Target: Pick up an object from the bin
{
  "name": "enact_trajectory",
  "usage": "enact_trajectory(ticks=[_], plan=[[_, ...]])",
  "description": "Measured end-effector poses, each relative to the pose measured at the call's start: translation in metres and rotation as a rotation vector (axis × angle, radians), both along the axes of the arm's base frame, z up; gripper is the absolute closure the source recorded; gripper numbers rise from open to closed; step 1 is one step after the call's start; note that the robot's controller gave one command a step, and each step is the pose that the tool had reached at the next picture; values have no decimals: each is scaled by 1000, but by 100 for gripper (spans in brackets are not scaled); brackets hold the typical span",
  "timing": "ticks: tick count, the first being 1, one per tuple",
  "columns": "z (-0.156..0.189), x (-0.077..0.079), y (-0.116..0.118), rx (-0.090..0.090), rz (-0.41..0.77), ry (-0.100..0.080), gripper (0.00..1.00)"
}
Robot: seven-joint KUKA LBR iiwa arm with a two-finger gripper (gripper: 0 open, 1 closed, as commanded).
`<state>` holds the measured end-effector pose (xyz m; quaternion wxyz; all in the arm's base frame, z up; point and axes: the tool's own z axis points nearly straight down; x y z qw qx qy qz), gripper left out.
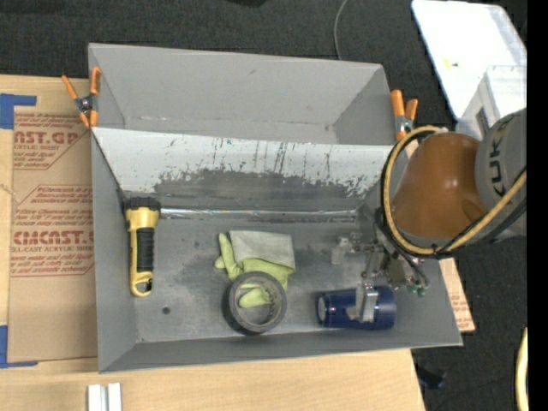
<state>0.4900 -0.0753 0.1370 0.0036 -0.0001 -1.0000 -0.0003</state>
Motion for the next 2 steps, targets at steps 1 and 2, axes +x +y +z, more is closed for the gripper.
enact_trajectory(ticks=[1,2], plan=[[3,2,0,-1,1,-7,0],[-69,-7,-27,-2,81,-18,0]])
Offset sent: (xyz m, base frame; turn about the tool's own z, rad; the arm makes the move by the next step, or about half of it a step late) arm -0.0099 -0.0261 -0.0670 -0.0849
